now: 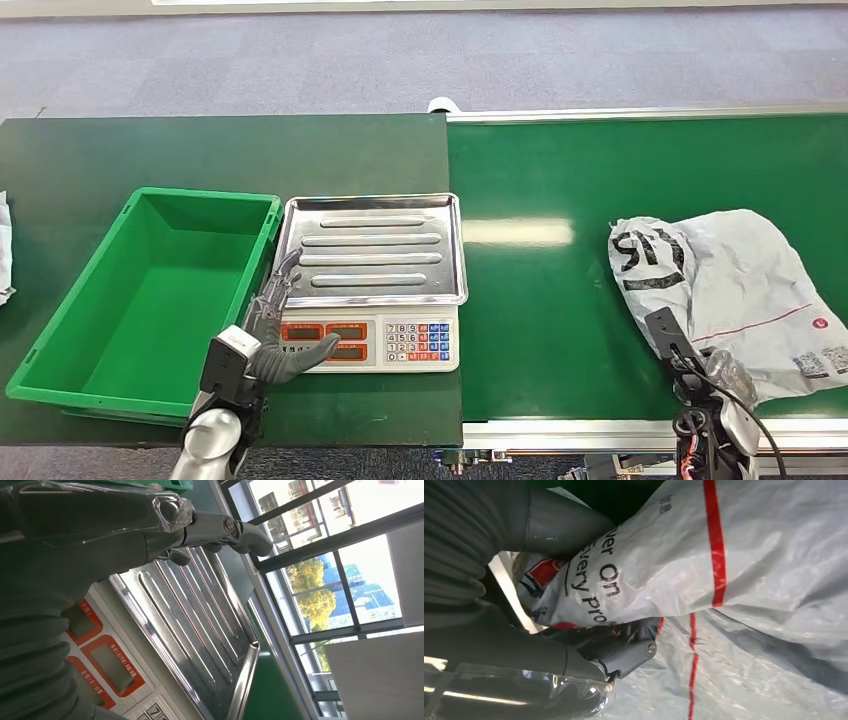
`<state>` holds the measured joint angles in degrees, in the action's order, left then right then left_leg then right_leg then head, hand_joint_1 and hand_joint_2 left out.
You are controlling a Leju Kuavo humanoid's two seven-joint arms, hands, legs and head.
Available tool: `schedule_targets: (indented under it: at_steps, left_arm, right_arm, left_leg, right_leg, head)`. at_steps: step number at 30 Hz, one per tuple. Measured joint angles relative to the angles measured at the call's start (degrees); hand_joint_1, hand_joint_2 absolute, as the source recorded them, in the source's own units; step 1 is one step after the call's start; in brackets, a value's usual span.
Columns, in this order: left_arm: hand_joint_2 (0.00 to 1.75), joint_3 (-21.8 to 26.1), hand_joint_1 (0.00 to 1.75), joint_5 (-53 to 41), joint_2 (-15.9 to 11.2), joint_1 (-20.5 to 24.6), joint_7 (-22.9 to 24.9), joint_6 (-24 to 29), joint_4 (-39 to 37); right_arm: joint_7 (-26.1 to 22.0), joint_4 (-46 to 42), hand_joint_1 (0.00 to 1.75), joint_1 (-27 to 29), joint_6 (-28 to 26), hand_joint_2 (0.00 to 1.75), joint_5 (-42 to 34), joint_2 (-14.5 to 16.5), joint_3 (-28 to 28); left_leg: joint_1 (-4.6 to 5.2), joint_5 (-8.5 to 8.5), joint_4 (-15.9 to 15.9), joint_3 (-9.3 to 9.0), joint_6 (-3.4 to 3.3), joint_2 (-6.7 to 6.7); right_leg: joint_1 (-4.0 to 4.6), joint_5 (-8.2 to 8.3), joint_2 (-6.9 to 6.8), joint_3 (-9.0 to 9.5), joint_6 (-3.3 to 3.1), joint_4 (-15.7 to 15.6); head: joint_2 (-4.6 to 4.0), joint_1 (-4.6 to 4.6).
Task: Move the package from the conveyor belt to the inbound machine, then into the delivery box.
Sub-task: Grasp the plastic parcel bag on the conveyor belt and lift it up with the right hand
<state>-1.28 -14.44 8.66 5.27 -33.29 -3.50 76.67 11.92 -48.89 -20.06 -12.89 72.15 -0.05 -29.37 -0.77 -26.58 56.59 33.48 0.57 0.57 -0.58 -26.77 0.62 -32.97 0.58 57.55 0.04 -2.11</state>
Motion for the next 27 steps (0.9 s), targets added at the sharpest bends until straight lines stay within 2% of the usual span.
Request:
schedule_targets:
  at_steps: [8, 11, 13, 19, 27]
  left_arm:
    - [1.75, 0.63, 0.00, 0.41, 0.12, -0.71, 0.00, -0.28, 0.66]
    - [1.75, 0.73, 0.00, 0.44, 0.13, -0.95, 0.00, -0.29, 0.95]
    - [1.75, 0.82, 0.00, 0.51, 0.13, -1.17, -0.02, -0.29, 1.27]
    - [1.75, 1.19, 0.00, 0.71, 0.33, -1.75, -1.07, -0.28, 2.02]
    - [1.75, 1.42, 0.00, 1.39, 0.56, -1.93, -2.14, -0.03, 2.16]
  right_arm:
    - [-2.43, -0.87, 1.75, -0.01, -0.32, 1.75, -2.97, 0.96, -0.05]
    - [-4.97, -1.13, 1.75, -0.01, -0.61, 1.75, -5.47, 1.22, -0.04]
    - [-8.87, -1.71, 1.75, 0.02, -1.23, 1.75, -9.18, 1.52, -0.01]
    - [-27.92, -9.89, 1.75, 1.11, -6.17, 1.75, -27.83, 3.96, 1.40]
    - [-36.77, -21.87, 1.75, 4.57, -11.02, 1.75, -35.79, 6.29, 4.54]
  left_leg:
    - [0.00, 0.00, 0.00, 0.01, 0.00, 0.02]
    - [0.00, 0.00, 0.00, 0.02, 0.00, 0.01]
    - [0.01, 0.00, 0.00, 0.03, 0.00, 0.01]
    - [0.00, 0.00, 0.00, 0.03, 0.00, 0.02]
    - [0.01, 0.00, 0.00, 0.06, 0.00, 0.03]
  right_leg:
    - [-0.01, 0.00, 0.00, 0.01, 0.00, 0.00]
    - [-0.01, 0.00, 0.00, 0.01, 0.00, 0.00]
    - [-0.01, 0.00, 0.00, 0.00, 0.00, 0.00]
    - [0.00, -0.01, -0.01, -0.05, 0.00, 0.00]
    - [-0.01, -0.02, -0.02, -0.04, 0.02, 0.00]
  head:
    - [0.00, 0.02]
    - [0.00, 0.02]
    - [0.00, 0.01]
    - [-0.01, 0.01]
    - [0.00, 0.02]
